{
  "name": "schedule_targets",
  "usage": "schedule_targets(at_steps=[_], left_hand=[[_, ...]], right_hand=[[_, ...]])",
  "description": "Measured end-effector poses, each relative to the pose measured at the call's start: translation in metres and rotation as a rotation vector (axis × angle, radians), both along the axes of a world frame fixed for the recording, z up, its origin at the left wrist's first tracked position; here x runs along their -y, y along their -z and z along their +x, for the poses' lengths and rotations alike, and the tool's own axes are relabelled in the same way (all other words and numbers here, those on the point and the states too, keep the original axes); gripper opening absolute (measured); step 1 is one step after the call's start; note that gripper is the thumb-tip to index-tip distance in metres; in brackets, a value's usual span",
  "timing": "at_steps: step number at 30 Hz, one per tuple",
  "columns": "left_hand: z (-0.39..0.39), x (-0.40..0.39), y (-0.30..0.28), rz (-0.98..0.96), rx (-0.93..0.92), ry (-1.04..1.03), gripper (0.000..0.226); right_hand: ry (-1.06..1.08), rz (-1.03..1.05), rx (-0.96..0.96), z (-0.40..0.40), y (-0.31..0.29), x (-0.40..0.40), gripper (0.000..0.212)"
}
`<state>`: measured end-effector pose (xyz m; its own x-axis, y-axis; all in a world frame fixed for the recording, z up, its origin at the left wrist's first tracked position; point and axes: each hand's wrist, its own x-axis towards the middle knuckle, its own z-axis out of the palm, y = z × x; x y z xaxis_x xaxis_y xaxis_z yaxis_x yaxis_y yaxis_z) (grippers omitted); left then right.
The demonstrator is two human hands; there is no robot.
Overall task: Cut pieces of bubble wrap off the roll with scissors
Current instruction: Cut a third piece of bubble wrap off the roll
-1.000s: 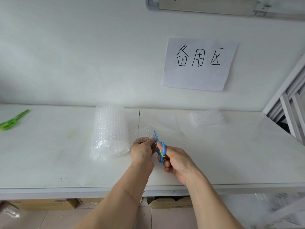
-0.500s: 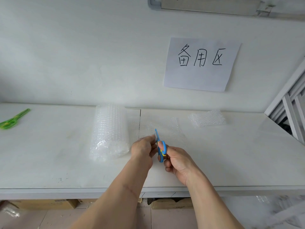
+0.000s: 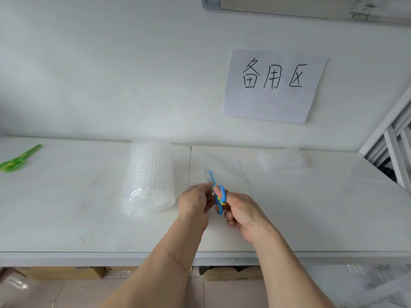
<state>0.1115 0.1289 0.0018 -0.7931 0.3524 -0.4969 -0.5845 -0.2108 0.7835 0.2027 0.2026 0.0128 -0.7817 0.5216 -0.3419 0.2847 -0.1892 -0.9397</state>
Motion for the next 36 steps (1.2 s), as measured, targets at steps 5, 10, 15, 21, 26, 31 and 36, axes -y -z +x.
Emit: schedule_targets(at_steps=[5, 10, 15, 21, 26, 31, 36], left_hand=[[-0.001, 0.0, 0.0, 0.019, 0.035, -0.001, 0.017], [-0.002, -0.005, -0.002, -0.012, 0.063, -0.02, 0.015], [0.001, -0.004, -0.001, -0.046, 0.023, -0.003, 0.013], [0.001, -0.002, -0.003, -0.027, 0.042, -0.007, 0.011], [0.0, -0.003, 0.0, -0.06, 0.016, 0.018, 0.017], [0.0, -0.002, 0.002, -0.029, 0.036, -0.007, 0.023], [0.0, -0.007, -0.001, -0.023, 0.087, -0.045, 0.023]], right_hand=[[-0.026, 0.027, -0.007, 0.0, 0.002, -0.002, 0.045], [-0.011, 0.032, 0.016, 0.002, 0.003, -0.002, 0.049], [-0.018, 0.014, 0.048, -0.001, -0.003, -0.003, 0.044], [-0.036, 0.044, 0.032, -0.002, 0.001, -0.005, 0.058], [-0.019, 0.027, 0.051, -0.005, -0.007, -0.006, 0.043], [-0.049, 0.046, 0.039, -0.005, -0.006, -0.008, 0.04], [-0.056, 0.057, 0.046, -0.003, -0.002, -0.008, 0.055]])
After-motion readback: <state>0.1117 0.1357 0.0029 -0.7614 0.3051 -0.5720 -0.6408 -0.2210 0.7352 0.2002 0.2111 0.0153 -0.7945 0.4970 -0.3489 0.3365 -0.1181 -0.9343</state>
